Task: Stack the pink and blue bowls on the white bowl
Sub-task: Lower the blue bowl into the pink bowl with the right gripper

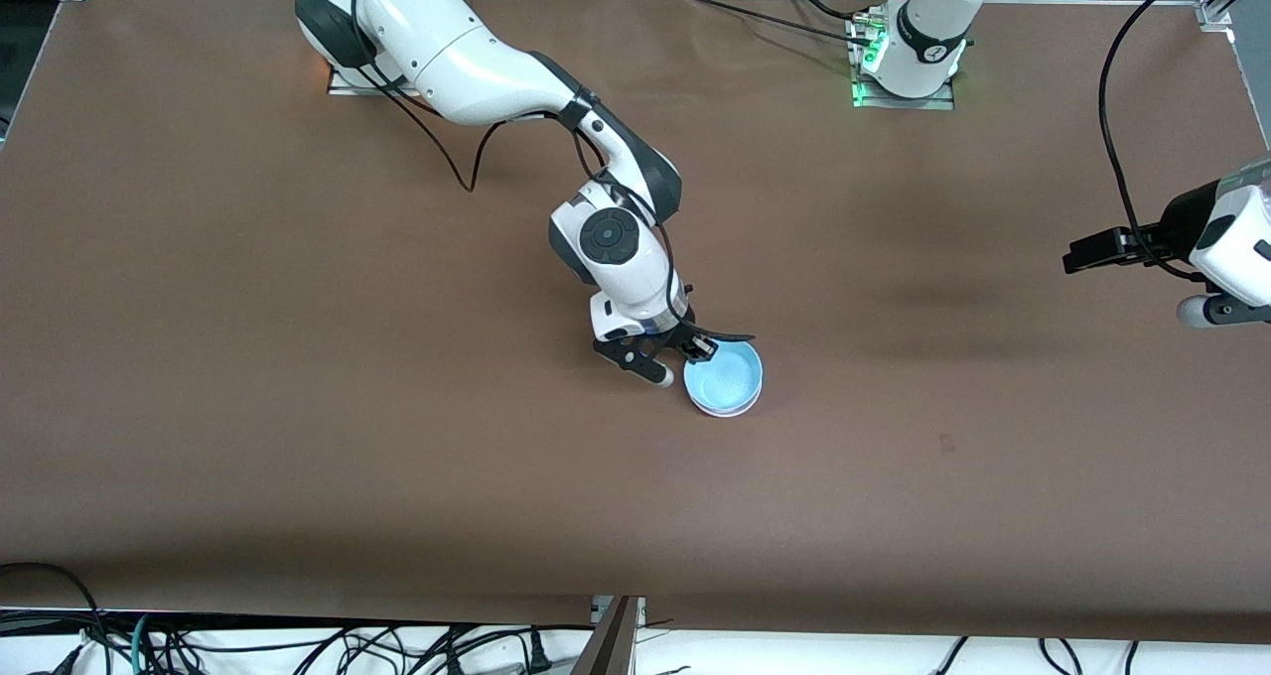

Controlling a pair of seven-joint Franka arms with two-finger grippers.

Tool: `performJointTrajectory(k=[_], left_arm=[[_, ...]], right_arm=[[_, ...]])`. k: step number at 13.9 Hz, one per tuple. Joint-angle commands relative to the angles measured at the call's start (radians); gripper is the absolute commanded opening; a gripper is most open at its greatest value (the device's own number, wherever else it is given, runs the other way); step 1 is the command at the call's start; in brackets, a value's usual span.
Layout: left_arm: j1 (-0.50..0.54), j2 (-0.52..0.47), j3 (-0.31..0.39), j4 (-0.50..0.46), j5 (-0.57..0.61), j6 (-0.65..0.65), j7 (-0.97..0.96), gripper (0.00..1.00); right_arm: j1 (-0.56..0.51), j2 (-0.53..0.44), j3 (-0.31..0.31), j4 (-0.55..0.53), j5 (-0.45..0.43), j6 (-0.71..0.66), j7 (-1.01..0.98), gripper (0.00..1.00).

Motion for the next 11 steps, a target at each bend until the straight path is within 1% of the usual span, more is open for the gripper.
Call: performJointTrajectory(k=[1, 3, 4, 5, 6, 7, 8, 10, 11], left_arm=[[0.004, 0.015, -0.003, 0.034, 0.011, -0.023, 0.022, 1.0], [0.004, 0.014, -0.003, 0.034, 0.011, -0.023, 0.022, 1.0], [0.004, 0.014, -0.003, 0.034, 0.011, -0.023, 0.022, 1.0], [0.004, 0.015, -0.003, 0.034, 0.011, -0.023, 0.022, 1.0], [0.004, 0.015, -0.001, 0.034, 0.011, -0.023, 0.022, 1.0], [0.004, 0.014, -0.001, 0.034, 0.011, -0.023, 0.022, 1.0], [0.006, 0.015, -0.001, 0.034, 0.011, -0.023, 0.022, 1.0], [0.006, 0.015, -0.001, 0.034, 0.011, -0.023, 0.022, 1.0], [0.006, 0.015, -0.001, 0.034, 0.011, -0.023, 0.022, 1.0]], right_arm=[[0.014, 0.013, -0.006, 0.037, -0.036, -0.033, 0.0, 0.0], [0.016, 0.013, -0.006, 0.037, -0.036, -0.039, 0.0, 0.04], [0.014, 0.011, -0.006, 0.037, -0.036, -0.05, -0.002, 0.08], [0.013, 0.01, -0.008, 0.038, -0.036, -0.053, -0.002, 0.15], [0.013, 0.008, -0.01, 0.04, -0.036, -0.05, -0.002, 0.29], [0.008, 0.007, -0.01, 0.04, -0.036, -0.053, -0.002, 0.41], [0.005, 0.007, -0.008, 0.04, -0.036, -0.05, -0.002, 0.51], [-0.003, 0.005, -0.008, 0.048, -0.035, -0.044, -0.002, 0.67], [-0.012, -0.003, -0.006, 0.055, -0.035, -0.048, -0.002, 0.86]])
